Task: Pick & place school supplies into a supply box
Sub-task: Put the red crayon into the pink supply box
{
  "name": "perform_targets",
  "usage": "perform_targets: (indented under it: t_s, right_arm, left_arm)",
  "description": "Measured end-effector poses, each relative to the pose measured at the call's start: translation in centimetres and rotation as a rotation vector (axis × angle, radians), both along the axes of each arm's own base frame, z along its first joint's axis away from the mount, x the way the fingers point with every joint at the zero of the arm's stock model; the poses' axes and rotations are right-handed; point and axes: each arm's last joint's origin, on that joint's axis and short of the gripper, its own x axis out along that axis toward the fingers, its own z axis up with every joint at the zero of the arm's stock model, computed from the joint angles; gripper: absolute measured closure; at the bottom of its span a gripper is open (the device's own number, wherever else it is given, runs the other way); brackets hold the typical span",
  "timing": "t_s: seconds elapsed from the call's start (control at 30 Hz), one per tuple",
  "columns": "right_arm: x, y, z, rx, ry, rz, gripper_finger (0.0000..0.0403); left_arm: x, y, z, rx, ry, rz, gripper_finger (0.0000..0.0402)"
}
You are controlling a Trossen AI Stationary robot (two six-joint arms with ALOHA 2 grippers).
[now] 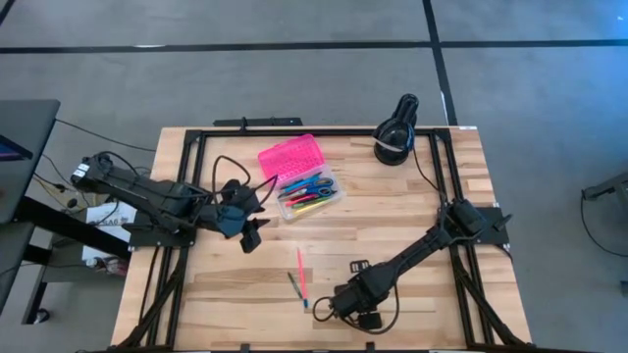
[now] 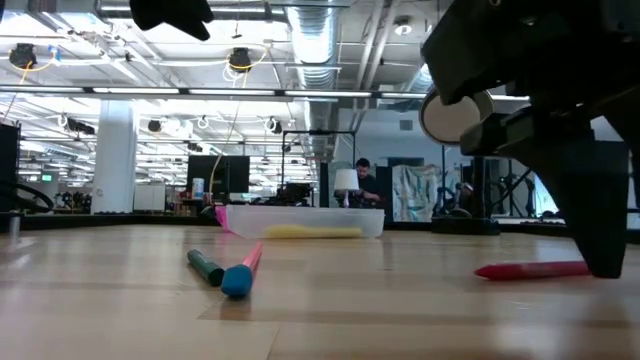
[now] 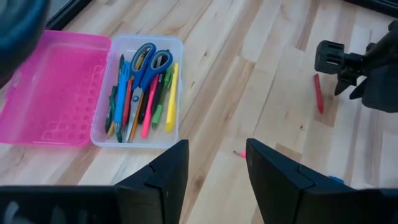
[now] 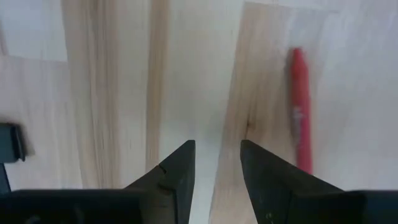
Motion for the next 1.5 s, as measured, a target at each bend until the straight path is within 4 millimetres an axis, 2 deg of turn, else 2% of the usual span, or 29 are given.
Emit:
perform_targets:
  t_s: [0.2,0.57,0.9,1.1,1.33,1.5]
  right_arm:
    - [0.1,-0.8,0.4,-0.076,0.005,-0.015,0.0281]
    - [2.3,-4.1,0.6,-0.169,-0.077,-0.035,0.0281]
    - [3.3,-6.7,0.1,-0.107,-0.053,0.008,0.0281]
    - [2.8,-7.1,-0.8,-0.1,-0.019,0.039,0.0281]
    - [2.3,-7.4,-1.4,-0.108,-0.011,0.006,0.0282]
    - [2.4,-7.6,-1.6,-0.106,-0.008,-0.066,0.0307]
  left_arm:
    - [0.0,-0.1,0.0,0.015,-0.006,0.006,0.0248]
    - [0.0,0.0,0.1,0.033,-0.013,0.024,0.0248]
    - [-0.1,-0.1,0.0,0.02,-0.018,0.034,0.0248]
    - [-0.2,-0.6,0.0,0.03,-0.021,0.029,0.0248]
    - [0.5,-1.3,-1.0,0.05,0.021,0.029,0.0248]
    - [1.2,-1.9,-1.9,0.042,0.056,0.027,0.0248]
